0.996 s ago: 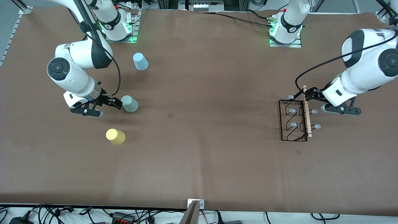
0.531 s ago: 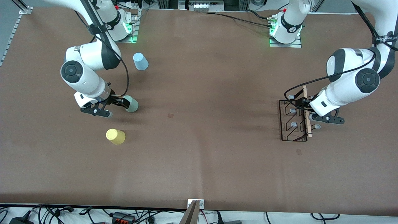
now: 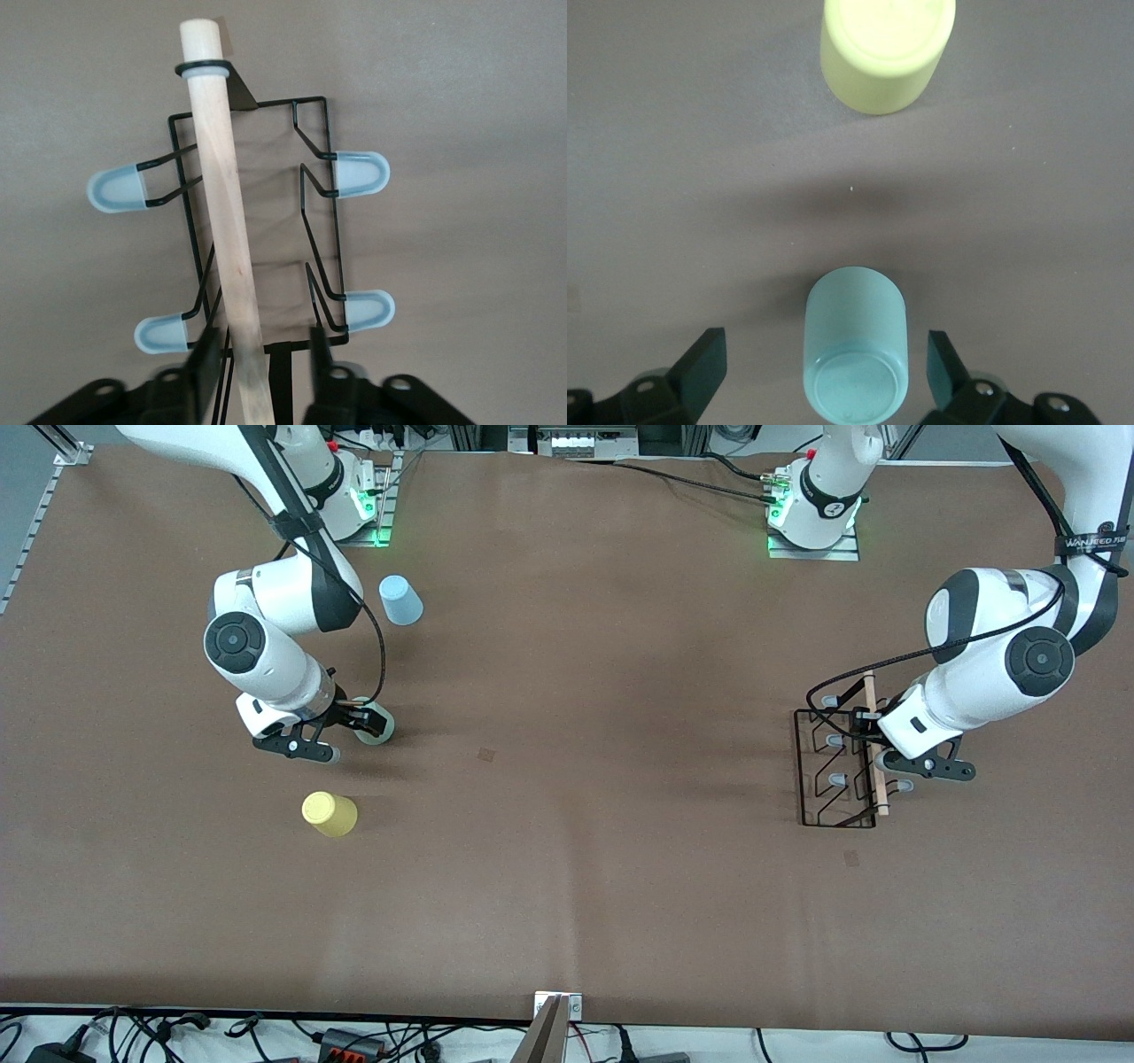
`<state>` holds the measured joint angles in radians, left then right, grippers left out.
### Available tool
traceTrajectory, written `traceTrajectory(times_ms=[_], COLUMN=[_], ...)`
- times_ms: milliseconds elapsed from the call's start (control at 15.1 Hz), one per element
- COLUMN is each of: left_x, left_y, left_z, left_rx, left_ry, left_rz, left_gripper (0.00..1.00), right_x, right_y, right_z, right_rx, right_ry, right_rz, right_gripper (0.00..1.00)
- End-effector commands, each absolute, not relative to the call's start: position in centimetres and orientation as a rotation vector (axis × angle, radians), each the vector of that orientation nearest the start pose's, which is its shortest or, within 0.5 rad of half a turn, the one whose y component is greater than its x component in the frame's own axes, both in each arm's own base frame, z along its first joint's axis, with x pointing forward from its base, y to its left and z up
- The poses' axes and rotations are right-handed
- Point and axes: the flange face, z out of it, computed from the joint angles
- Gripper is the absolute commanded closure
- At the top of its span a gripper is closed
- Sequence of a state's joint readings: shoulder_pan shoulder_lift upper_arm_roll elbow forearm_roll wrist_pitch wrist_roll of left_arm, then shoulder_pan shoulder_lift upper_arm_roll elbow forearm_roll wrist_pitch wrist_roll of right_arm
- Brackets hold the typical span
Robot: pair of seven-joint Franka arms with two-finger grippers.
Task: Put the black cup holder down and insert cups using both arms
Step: 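Lift the black holder by its dowel with the left gripper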
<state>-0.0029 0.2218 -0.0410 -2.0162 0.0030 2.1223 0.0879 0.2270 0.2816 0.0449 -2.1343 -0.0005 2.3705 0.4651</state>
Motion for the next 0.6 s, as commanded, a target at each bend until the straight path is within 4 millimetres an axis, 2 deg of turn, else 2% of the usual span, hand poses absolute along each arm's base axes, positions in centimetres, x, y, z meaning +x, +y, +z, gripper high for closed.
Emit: traceTrajectory(times_ms=[0,265,465,531], left_x=[57.5,57.9,58.7,58.9], left_y=[-2.5,-2.6,-4.0,-5.1], left_z=[33.9,35.2,38.0,39.1], left_rx=[-3.117,-3.116,-3.114,-3.119], left_ry=[0.243,0.234,0.261,0.285], left_rz=[0.190,0.199,0.237,0.249], left_gripper=[0.87,0.95,0.98,0.98], right_x=[52.6,51.8,51.1,50.9], right_y=[14.7,14.8,14.6,14.5], right_z=[25.0,24.0,23.2,23.1], right_rx=[-3.119,-3.121,-3.128,-3.129], right_ry=[0.329,0.322,0.323,0.325], right_rz=[0.041,0.048,0.077,0.084], right_gripper=[0.00,0.00,0.00,0.00])
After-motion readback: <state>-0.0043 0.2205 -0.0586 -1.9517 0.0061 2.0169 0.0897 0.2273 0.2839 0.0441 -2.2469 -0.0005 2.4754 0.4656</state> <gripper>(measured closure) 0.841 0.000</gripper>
